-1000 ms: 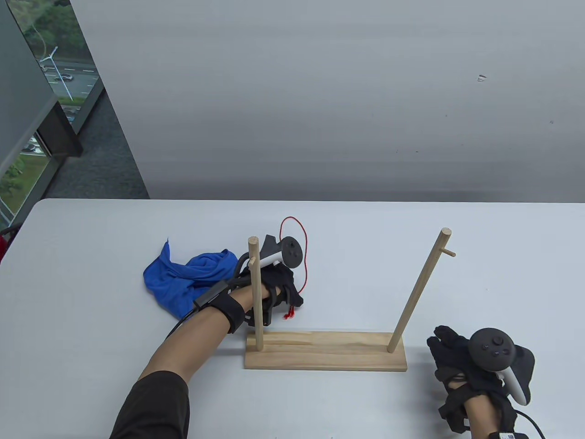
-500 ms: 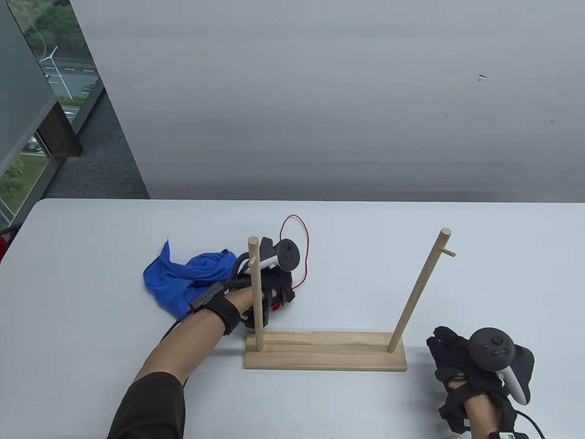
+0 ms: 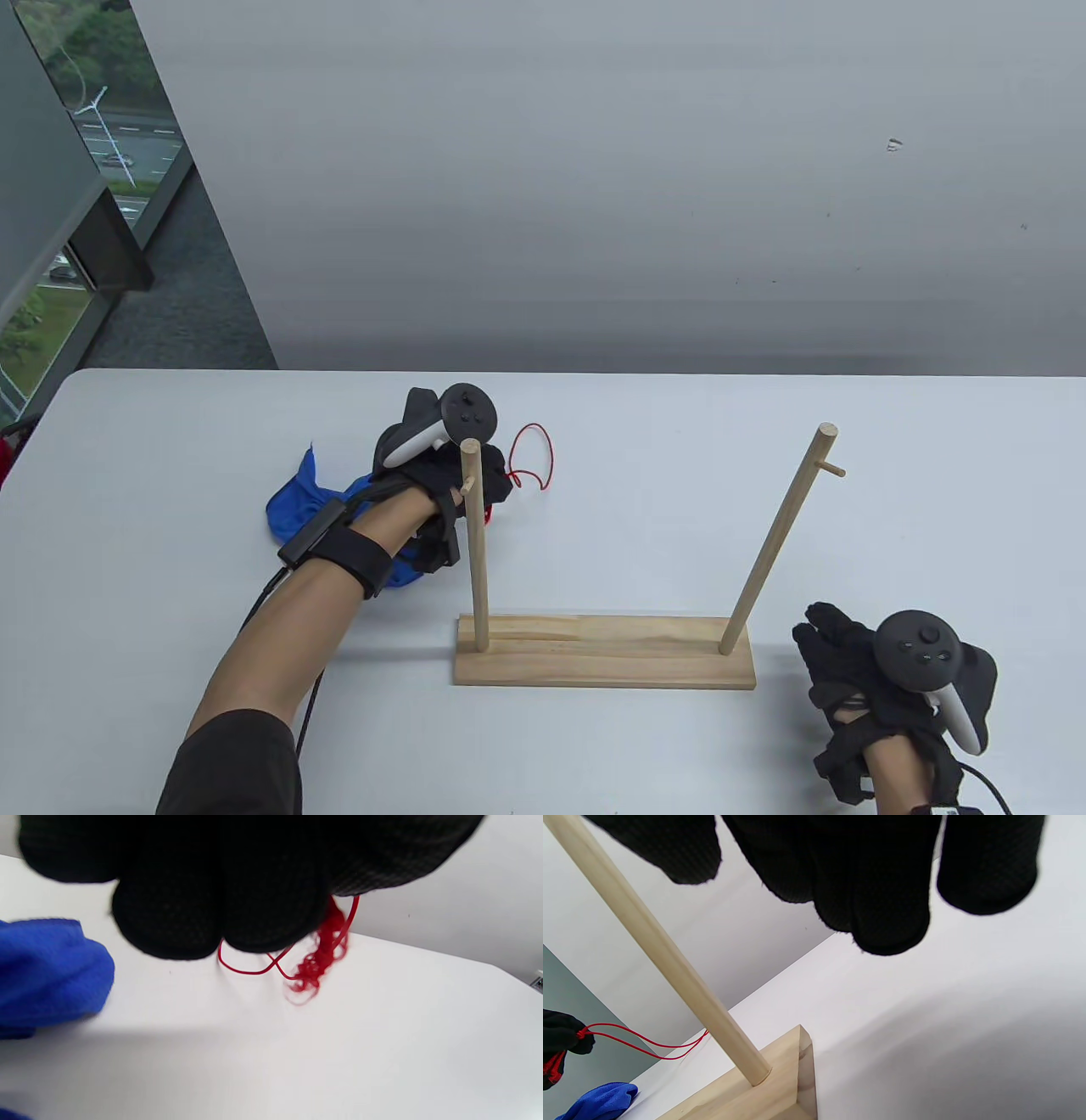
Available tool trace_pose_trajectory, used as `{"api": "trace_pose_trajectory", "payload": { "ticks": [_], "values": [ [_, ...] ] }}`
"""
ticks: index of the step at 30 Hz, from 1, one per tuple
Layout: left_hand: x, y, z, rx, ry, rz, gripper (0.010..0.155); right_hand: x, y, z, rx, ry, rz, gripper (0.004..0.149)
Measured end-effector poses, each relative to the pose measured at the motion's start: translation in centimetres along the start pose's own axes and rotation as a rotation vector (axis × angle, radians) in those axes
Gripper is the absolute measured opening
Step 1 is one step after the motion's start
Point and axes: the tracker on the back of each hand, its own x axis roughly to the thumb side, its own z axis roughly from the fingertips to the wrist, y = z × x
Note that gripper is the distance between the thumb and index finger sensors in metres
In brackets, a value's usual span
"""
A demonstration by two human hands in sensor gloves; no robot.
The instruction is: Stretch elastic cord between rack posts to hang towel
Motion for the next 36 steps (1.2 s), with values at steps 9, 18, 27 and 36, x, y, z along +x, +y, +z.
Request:
{"api": "trace_pose_trajectory", "payload": {
  "ticks": [9, 18, 27, 36],
  "values": [
    [-0.1, 5.3, 3.8, 0.073, -0.023, 0.024, 0.042, 0.0, 0.0, 0.0, -0.012, -0.017, -0.013, 0.062],
    [-0.2, 9.5, 7.8, 0.11, -0.044, 0.053, 0.042, 0.0, 0.2, 0.1, -0.003, -0.024, -0.029, 0.062],
    [0.8, 13.5, 12.1, 0.201, -0.115, 0.072, 0.042, 0.0, 0.3, 0.1, 0.013, -0.022, -0.039, 0.062],
    [2.3, 16.1, 15.2, 0.285, -0.177, 0.062, 0.042, 0.1, 0.4, 0.2, 0.02, -0.022, -0.043, 0.062]
  ]
}}
